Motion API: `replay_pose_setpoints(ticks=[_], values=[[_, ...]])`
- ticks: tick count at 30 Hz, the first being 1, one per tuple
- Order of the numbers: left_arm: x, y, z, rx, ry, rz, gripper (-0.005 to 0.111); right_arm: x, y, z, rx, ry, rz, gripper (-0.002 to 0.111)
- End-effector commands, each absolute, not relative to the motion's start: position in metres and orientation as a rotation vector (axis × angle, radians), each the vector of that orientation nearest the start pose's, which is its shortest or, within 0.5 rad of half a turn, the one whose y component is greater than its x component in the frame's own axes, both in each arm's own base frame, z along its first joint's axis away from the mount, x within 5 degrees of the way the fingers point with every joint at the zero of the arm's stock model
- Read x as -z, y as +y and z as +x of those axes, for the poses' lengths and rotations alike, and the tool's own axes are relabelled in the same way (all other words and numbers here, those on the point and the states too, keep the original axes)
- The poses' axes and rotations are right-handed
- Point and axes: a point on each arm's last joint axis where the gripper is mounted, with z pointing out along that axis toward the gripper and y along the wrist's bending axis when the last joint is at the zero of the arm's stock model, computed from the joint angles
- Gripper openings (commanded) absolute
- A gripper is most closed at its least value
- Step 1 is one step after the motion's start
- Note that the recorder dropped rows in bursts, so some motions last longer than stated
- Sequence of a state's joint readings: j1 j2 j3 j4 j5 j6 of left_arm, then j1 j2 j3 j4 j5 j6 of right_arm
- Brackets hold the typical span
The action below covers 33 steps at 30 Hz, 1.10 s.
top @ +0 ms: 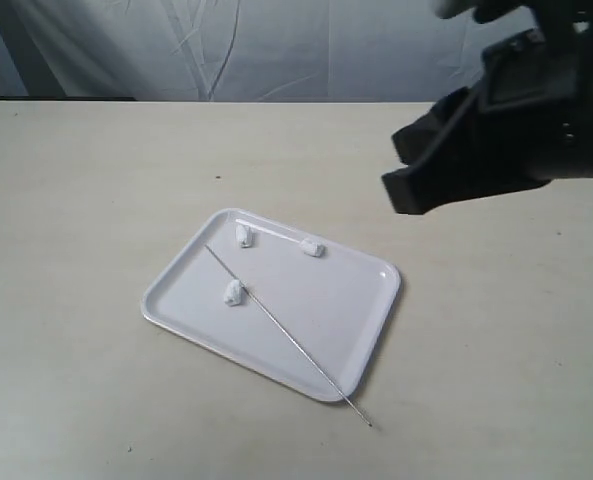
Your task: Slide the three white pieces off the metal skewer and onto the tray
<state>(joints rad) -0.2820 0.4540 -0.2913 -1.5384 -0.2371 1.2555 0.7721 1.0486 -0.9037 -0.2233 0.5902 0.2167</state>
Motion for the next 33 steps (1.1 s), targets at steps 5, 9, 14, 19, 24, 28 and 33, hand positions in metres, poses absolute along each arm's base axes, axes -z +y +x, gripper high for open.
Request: replay_pose_setpoints(ticks=[5,9,14,19,24,28,33], values=[[-0.231,-0.014,0.101,0.246,1.774,-0.093,0.0,-0.343,0.082,0.125,-0.179,2.052,-0.519,0.021],[-0.227,-0.02,0.102,0.223,1.798,0.043,0.0,-0.343,0.049,0.096,-0.245,1.958,-0.374,0.021],[-0.227,-0.021,0.102,0.238,1.801,0.049,0.0,-0.328,0.02,0.065,-0.324,1.849,-0.322,0.021],[-0.227,-0.022,0.102,0.254,1.805,0.036,0.0,-0.316,-0.002,0.044,-0.347,1.741,-0.285,0.021],[-0.225,-0.031,0.099,0.35,1.832,0.102,0.0,-0.316,-0.012,0.034,-0.381,1.681,-0.257,0.021],[-0.226,-0.032,0.097,0.33,1.819,0.174,0.0,-0.316,-0.014,0.032,-0.387,1.669,-0.251,0.021],[-0.232,-0.027,0.092,0.299,1.756,0.141,0.0,-0.317,-0.013,0.032,-0.388,1.667,-0.252,0.021]])
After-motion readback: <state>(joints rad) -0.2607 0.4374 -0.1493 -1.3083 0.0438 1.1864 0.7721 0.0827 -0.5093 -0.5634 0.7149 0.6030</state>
